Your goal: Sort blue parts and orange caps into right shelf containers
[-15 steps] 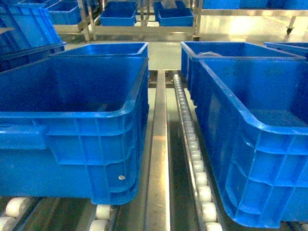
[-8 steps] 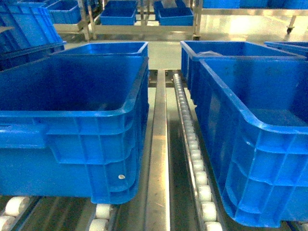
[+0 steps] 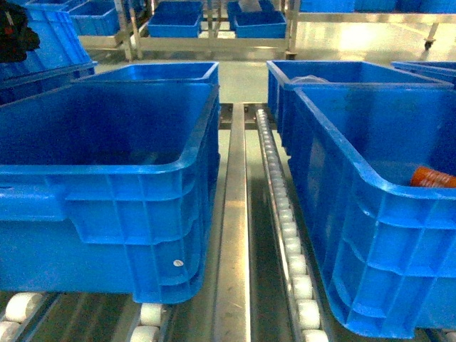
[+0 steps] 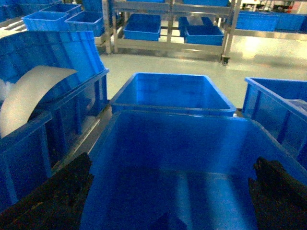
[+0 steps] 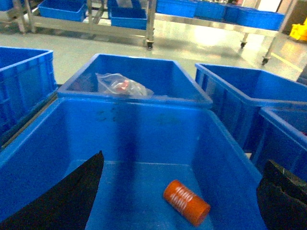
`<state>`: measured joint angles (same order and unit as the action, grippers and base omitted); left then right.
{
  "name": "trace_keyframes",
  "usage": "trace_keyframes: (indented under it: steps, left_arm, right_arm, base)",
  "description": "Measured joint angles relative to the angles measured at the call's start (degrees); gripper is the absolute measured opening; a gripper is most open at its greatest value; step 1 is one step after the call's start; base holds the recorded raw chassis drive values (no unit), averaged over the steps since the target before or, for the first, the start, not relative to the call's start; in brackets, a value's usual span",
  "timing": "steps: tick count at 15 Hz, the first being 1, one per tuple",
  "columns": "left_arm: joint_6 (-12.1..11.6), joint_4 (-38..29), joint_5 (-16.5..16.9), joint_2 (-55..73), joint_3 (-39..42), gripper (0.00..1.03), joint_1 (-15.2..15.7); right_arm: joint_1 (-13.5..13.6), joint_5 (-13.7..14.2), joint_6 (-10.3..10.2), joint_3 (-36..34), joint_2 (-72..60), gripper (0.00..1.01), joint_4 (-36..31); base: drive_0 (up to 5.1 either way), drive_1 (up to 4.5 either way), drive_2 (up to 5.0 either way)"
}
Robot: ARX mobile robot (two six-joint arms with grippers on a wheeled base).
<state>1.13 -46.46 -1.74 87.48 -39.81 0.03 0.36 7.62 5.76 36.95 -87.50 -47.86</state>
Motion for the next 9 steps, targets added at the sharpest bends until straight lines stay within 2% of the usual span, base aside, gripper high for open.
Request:
trace_keyframes:
  steps: [1, 2, 3, 4, 5, 7, 9]
  left_arm:
    - [0.63, 0.15, -2.01, -1.60, 1.70, 0.98, -0.22]
    - [1.05, -0.11, -2.32, -2.21, 1.81, 0.98, -0.22]
    - [0.94, -0.50, -1.42, -2.40, 1.97, 0.95, -0.20]
    - [0.13, -2.21, 1.09, -4.02, 4.83, 0.83, -0.09]
    - [-0.09, -4.33, 1.66, -9.33, 12.33, 0.61, -0.09]
    - [-0.09, -5.29, 1.66, -13.18, 17.22, 0.41, -0.09]
    - [-0.09, -5.49, 1.64, -17.64, 22.67, 0.18, -0.09]
  right_arm:
    - [0.00, 1.49, 0.37, -0.28, 0.63, 0.98, 0.20]
    - [0.00, 1.66, 0.52, -0.28, 0.72, 0.98, 0.15]
    - [-0.09, -2.12, -0.85, -1.68, 0.85, 0.91, -3.41]
    - [-0.11, -6.54, -2.89, -5.77, 3.63, 0.78, -4.96]
    - [-0.07, -7.54, -4.48, -12.22, 8.70, 0.56, -6.47]
    - [-0.07, -7.54, -4.83, -16.65, 12.31, 0.38, -6.73]
    - [-0.07, -7.54, -4.92, -21.70, 17.31, 0.12, -6.58]
  base:
    - [0.0, 0.00, 0.0]
    - [0.0, 0.00, 0.0]
    - [0.0, 0.00, 0.0]
    - [0.0, 0.00, 0.0]
    - [0.0, 0.00, 0.0]
    - [0.0, 0.00, 0.0]
    - [0.0, 0.00, 0.0]
